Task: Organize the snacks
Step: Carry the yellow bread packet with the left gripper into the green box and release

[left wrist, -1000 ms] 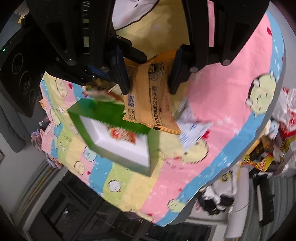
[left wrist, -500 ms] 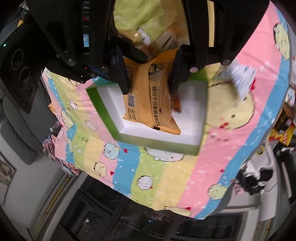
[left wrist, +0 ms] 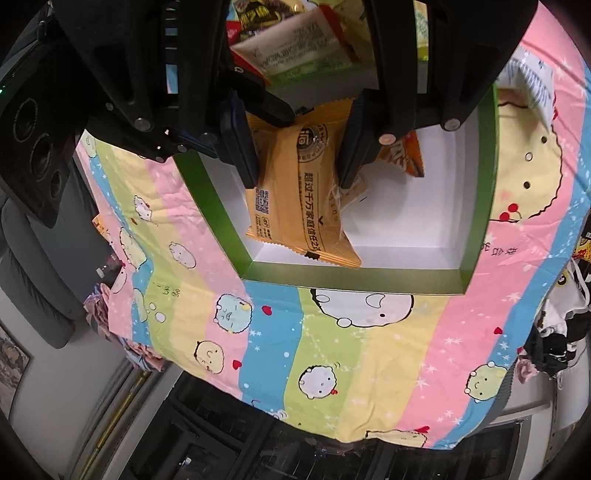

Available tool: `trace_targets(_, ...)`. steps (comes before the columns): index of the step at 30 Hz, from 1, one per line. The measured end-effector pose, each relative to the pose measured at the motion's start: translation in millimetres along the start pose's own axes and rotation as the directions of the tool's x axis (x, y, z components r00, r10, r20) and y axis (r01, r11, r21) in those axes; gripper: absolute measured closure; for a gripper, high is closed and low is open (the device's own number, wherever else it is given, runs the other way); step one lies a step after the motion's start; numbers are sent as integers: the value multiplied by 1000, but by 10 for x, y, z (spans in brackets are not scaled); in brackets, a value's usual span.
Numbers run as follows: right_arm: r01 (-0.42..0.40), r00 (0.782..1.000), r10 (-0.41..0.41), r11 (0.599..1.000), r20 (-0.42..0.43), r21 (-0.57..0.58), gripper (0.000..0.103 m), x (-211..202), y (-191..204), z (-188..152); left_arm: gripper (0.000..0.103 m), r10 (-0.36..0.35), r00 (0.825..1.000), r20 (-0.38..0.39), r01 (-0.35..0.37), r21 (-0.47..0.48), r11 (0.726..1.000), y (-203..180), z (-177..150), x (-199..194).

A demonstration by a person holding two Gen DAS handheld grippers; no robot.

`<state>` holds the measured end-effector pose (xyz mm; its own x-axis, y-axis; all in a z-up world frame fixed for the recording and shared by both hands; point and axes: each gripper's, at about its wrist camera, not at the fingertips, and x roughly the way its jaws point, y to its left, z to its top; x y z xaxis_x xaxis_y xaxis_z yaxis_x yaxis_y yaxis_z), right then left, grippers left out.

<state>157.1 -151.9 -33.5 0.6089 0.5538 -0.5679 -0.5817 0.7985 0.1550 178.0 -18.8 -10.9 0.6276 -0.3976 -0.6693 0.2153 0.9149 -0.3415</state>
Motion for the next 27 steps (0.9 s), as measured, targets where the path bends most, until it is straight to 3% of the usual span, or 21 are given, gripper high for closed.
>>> trace_targets(13, 8, 998, -5, 999, -65, 36, 64, 221, -138, -24, 58, 31, 997, -67, -34, -44, 998, 108, -23, 294)
trace_targets(15, 15, 998, -12, 999, -62, 39, 64, 203, -141, -24, 48, 44, 997, -62, -46, -35, 998, 89, -23, 271)
trace_targets(17, 15, 999, -12, 999, -49, 46, 64, 143, -138, -20, 23, 68, 997, -44, -69, -25, 997, 66, -27, 218)
trace_targets(21, 39, 999, -38, 998, -29, 50, 64, 0, -126, -31, 20, 99, 995, -6, -98, 5, 995, 10, -22, 100)
trace_targets(23, 43, 999, -42, 997, -20, 57, 62, -79, -120, -52, 9, 121, 992, 16, -122, 21, 992, -13, -28, 24)
trace_targets(27, 43, 999, -43, 996, 4, 77, 52, -273, -91, -130, 1, 151, 987, 61, -154, 38, 987, -51, -73, -171)
